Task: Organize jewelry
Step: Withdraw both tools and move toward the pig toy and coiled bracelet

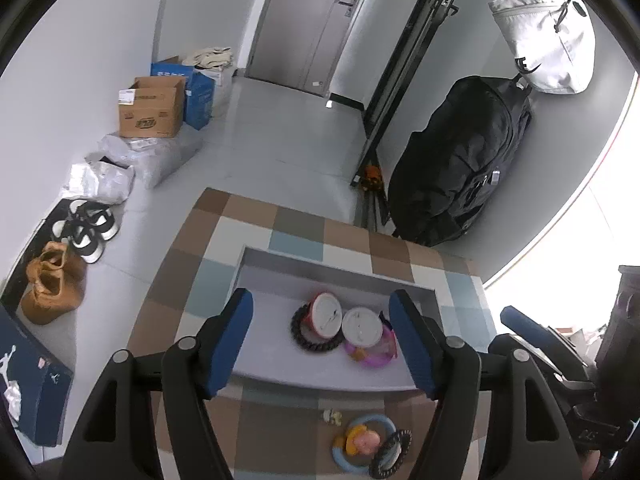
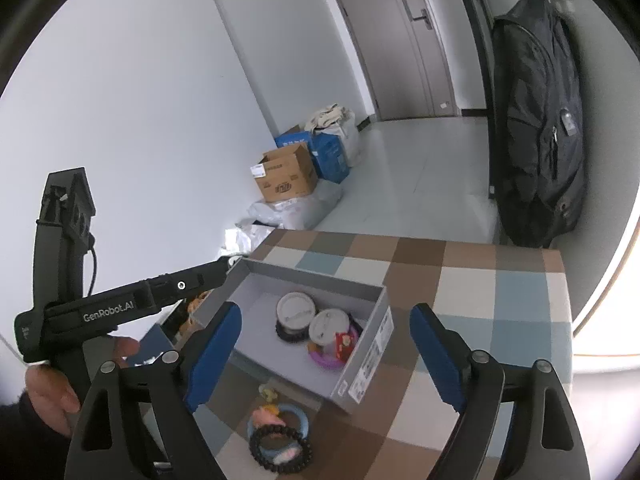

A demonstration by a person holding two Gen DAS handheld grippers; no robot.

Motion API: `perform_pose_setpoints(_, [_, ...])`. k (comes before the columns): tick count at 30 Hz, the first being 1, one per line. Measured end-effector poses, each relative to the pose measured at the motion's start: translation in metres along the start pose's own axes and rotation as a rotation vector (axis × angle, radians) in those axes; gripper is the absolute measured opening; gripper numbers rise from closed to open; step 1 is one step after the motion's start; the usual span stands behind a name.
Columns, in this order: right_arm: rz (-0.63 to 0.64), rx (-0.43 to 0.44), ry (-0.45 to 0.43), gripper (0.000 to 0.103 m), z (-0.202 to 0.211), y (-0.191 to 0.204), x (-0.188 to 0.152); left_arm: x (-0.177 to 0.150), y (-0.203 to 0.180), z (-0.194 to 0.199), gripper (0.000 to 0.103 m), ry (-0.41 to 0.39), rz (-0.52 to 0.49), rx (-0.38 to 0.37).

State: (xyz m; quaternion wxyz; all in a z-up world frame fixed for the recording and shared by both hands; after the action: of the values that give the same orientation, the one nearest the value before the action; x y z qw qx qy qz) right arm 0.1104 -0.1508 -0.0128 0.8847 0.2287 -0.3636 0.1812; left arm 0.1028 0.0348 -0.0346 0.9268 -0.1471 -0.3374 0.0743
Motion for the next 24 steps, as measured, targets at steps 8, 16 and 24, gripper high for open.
perform_pose_setpoints(8, [0.017,-0.019,-0.005,0.092,0.015,0.006,-0.016,-0.016,-0.004,0.021,0.077,-0.057,-0.026,0.066])
perform_pose_setpoints(16, [-0.006,-0.043,-0.018,0.099,0.033,0.007,-0.032,-0.026,-0.004,0.034,0.085,-0.100,-0.039,0.104])
perform_pose_setpoints(24, [-0.006,-0.074,-0.008,0.103,0.041,0.010,-0.046,-0.046,0.001,0.040,0.086,-0.076,-0.027,0.110])
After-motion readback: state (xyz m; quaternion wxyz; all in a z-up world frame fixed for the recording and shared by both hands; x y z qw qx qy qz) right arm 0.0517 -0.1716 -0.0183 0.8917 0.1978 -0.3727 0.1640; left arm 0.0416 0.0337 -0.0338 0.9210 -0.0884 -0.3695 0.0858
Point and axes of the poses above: each gripper's, at about its wrist camera, not at the fingertips, and z roughly against the way its jaws point, y to its left, x to its top, the point moved 4 cm from there along -z, roughly the way its jaws point, and after that the axes turned 4 degrees about y, right-handed, at the moved point
